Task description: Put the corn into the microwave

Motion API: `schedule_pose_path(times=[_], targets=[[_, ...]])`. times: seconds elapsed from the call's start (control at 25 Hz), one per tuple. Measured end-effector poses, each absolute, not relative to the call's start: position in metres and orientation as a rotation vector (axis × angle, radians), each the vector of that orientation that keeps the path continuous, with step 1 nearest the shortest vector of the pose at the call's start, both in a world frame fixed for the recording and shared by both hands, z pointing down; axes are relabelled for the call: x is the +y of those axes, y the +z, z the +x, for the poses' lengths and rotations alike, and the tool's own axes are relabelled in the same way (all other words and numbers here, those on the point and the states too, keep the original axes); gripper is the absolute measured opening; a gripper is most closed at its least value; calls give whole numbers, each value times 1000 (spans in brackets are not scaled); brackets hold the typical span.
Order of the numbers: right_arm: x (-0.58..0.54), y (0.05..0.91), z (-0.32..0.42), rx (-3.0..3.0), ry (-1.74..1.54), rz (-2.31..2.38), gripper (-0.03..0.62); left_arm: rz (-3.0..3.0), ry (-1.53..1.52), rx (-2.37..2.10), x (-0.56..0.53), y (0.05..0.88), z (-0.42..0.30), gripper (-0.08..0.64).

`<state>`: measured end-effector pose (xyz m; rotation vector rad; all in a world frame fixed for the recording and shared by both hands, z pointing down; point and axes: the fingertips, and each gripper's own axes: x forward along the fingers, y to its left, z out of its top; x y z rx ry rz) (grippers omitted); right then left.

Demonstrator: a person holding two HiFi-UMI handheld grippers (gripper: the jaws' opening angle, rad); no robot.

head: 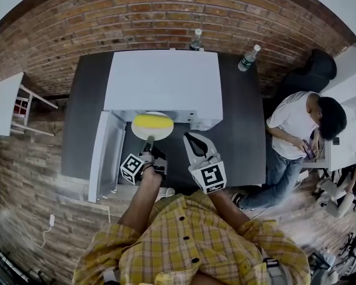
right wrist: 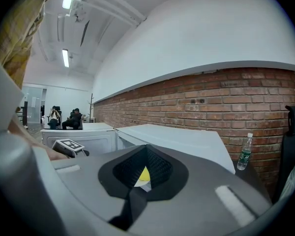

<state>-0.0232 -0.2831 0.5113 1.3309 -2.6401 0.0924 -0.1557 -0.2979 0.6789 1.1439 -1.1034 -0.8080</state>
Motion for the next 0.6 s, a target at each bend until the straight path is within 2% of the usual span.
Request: schedule_pose_path(times=[0.6], targets=[[-303, 519, -23, -2680, 141, 1296, 5, 1099, -774, -1123, -341, 719, -150, 21]])
